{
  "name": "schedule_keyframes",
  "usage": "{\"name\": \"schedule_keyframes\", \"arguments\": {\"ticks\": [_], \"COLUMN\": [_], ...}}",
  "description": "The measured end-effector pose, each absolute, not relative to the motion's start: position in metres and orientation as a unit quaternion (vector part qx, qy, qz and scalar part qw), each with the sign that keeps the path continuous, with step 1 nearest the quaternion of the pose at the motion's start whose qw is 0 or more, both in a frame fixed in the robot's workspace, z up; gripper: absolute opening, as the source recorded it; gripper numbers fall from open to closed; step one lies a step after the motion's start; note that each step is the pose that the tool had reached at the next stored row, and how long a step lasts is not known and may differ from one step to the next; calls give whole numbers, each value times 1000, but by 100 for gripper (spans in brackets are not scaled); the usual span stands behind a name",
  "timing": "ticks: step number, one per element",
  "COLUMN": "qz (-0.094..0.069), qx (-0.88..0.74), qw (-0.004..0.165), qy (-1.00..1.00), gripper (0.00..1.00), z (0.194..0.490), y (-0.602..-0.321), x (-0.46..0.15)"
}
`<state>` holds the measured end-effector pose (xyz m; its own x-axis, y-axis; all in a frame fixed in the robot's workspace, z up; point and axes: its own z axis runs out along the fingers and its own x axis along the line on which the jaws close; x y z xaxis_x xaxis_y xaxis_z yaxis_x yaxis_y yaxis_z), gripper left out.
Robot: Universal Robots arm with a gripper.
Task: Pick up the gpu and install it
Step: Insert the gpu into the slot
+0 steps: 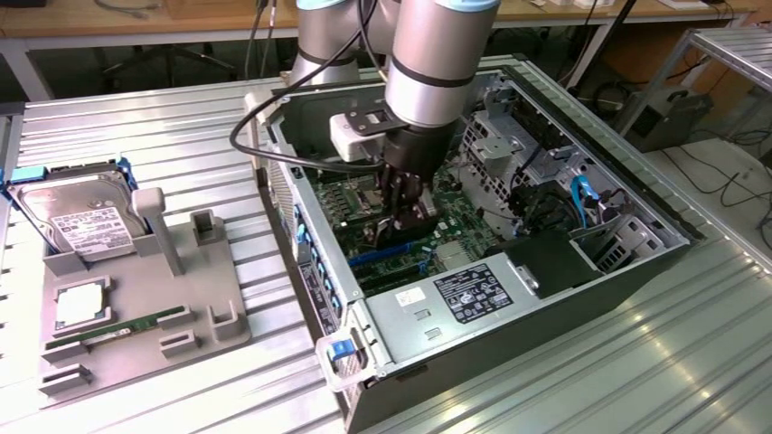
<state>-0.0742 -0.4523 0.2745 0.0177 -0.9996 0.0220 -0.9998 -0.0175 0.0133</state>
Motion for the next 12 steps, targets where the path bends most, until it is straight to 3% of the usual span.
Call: {"name": "schedule_keyframes", "arguments": {"ticks": [12], "qz": [3], "qx": [708], "qw": [12], "qy": [-706], "gripper": [26], "z": [268], "y": [-452], "x": [-77]}}
